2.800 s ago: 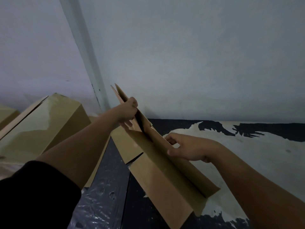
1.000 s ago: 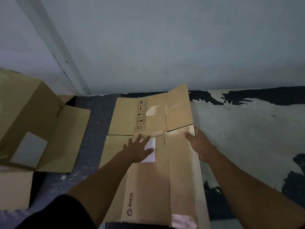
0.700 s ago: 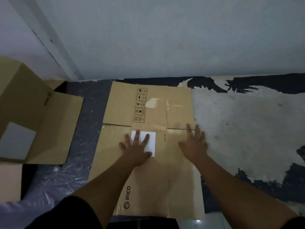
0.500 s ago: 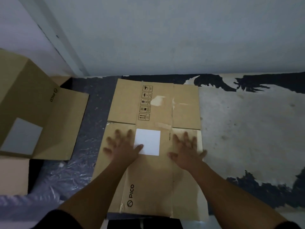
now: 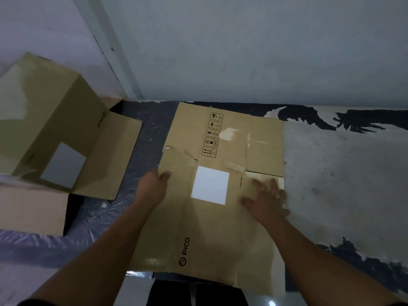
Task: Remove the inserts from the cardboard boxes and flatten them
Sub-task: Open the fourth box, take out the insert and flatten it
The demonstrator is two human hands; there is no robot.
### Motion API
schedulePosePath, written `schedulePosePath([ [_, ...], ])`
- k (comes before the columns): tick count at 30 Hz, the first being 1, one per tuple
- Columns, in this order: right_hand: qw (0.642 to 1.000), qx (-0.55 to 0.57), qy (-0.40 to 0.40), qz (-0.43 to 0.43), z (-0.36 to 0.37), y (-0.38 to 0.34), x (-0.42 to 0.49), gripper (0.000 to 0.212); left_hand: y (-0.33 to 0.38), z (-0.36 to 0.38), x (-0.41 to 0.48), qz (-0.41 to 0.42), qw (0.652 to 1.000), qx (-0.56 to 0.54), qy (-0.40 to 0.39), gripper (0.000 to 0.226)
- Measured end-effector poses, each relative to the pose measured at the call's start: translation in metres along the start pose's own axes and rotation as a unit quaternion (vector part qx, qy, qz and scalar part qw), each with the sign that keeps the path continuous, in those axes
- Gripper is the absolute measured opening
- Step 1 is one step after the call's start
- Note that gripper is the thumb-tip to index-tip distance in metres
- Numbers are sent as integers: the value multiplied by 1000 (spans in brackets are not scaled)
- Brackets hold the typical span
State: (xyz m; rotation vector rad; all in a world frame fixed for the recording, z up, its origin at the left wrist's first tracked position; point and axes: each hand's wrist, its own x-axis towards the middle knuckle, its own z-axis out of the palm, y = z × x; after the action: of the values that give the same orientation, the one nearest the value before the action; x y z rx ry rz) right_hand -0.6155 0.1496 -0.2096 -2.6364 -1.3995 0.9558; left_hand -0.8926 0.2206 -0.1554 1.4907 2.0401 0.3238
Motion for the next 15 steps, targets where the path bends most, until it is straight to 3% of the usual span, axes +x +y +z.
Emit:
schedulePosePath([
  [5, 983, 133, 107, 69, -15, -12, -7, 88, 1, -33, -14, 54, 995, -18, 78, 32],
  [9, 954, 250, 163, -32, -37, -44, -20, 71, 2, -73, -23, 78, 988, -59, 118, 33],
  [15, 906, 283, 261, -175, -77, -121, -77, 58, -16, -155, -32, 108, 968, -92, 209, 27],
])
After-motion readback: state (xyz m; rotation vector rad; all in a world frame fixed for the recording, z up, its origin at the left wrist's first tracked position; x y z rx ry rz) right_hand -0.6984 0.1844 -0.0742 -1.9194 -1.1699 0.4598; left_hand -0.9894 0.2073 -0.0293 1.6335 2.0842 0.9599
